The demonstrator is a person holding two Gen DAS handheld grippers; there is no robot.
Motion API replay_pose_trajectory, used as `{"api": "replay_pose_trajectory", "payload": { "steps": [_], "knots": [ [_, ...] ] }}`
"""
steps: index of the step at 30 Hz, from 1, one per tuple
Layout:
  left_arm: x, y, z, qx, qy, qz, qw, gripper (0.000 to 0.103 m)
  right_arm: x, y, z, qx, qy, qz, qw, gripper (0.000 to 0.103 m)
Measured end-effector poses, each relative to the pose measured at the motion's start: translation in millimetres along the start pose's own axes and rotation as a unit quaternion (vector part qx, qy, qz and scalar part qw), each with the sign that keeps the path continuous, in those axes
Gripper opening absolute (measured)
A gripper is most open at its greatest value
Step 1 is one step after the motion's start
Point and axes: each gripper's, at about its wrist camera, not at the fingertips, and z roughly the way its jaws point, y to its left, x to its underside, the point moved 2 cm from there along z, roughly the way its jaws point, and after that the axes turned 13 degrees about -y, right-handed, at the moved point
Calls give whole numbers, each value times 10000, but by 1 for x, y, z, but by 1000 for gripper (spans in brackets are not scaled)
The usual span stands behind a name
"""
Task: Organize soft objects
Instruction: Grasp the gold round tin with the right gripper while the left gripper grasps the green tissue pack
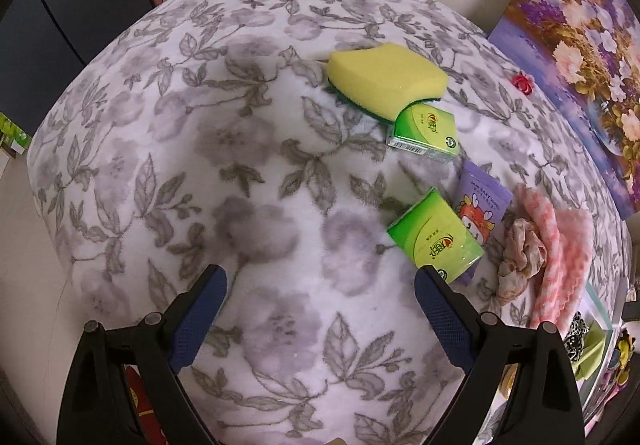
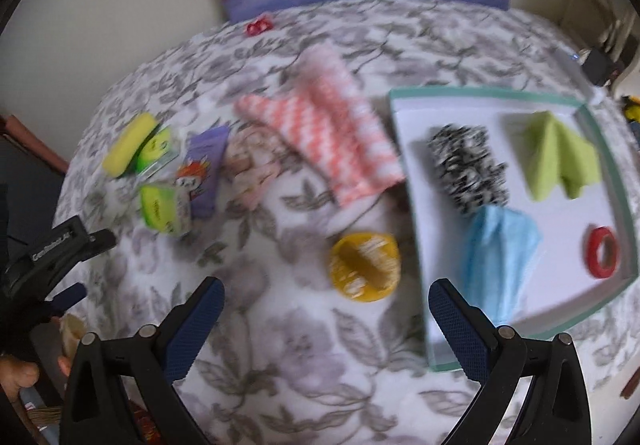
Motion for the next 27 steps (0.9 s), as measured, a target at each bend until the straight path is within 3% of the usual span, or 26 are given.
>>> {"api": "replay_pose_trajectory", "payload": {
  "steps": [10,17,27],
  "knots": [
    [8,-16,5,88,165,246,9995,95,13,-9,19,-227,486,296,9981,103],
    [10,-16,8,140,247,206,9994,95,15,-8,25,-261,623,357,9971,93],
    [12,-15,15,212,363,147,9990,95,22,-15,40,49,785,322,9964,81]
  ]
}}
